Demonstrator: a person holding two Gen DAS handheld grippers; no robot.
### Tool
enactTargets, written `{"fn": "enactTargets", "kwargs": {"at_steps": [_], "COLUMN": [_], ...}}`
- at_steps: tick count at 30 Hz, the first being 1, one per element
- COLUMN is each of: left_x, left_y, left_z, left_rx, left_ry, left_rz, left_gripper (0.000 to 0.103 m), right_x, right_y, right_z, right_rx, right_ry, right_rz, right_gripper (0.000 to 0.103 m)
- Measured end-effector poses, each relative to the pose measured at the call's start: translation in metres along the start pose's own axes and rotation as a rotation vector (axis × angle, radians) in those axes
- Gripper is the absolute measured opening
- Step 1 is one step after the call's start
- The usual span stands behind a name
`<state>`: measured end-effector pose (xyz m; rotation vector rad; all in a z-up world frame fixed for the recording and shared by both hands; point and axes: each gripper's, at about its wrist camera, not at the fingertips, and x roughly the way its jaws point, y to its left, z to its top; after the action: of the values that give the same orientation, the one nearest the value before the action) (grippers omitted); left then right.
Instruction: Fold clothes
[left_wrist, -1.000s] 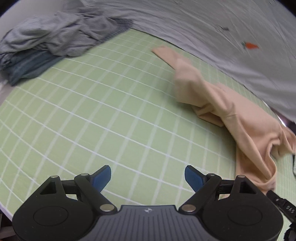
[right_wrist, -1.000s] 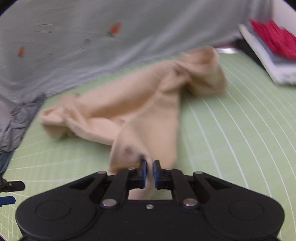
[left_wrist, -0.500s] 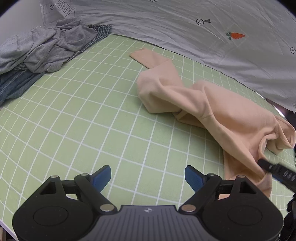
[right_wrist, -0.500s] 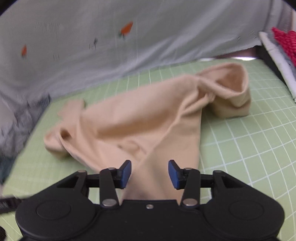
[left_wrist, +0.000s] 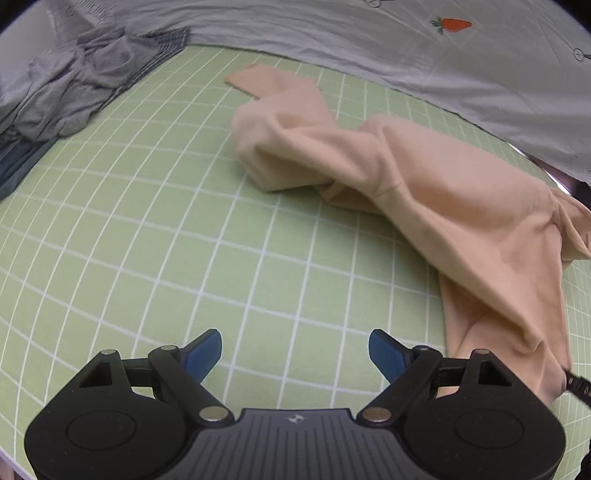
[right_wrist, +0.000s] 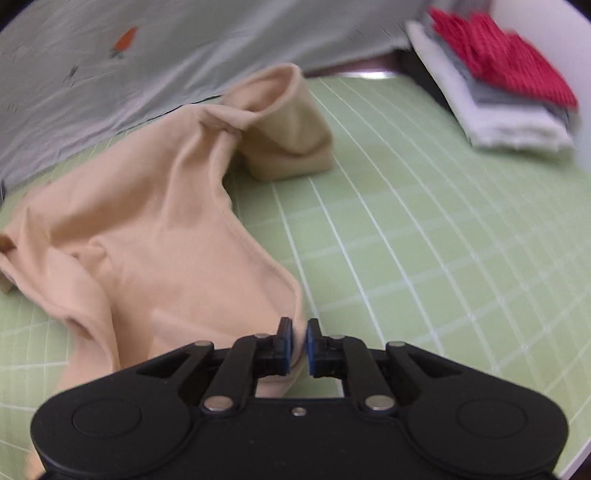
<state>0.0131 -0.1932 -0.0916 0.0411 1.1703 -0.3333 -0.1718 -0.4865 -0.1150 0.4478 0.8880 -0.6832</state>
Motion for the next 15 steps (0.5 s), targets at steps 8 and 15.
{"fn": "enactTargets", "kwargs": {"at_steps": [8, 15], "left_x": [0.004, 0.027], "left_y": [-0.034, -0.071], "left_z": [0.032, 0.043], "left_rx": [-0.031, -0.018], "left_ry": [-0.02, 0.017], "left_rz": [-0.176, -0.337], "left_gripper": [0.087, 0.083], "right_x": [-0.003, 0.006], "right_y": [-0.005, -0.007], "right_z": [-0.002, 0.001], "right_rx": [0.048, 0.089], "right_ry": [0.001, 0.046], "right_rz": [0.032, 0.064], "right_gripper": [0.039, 0.053]}}
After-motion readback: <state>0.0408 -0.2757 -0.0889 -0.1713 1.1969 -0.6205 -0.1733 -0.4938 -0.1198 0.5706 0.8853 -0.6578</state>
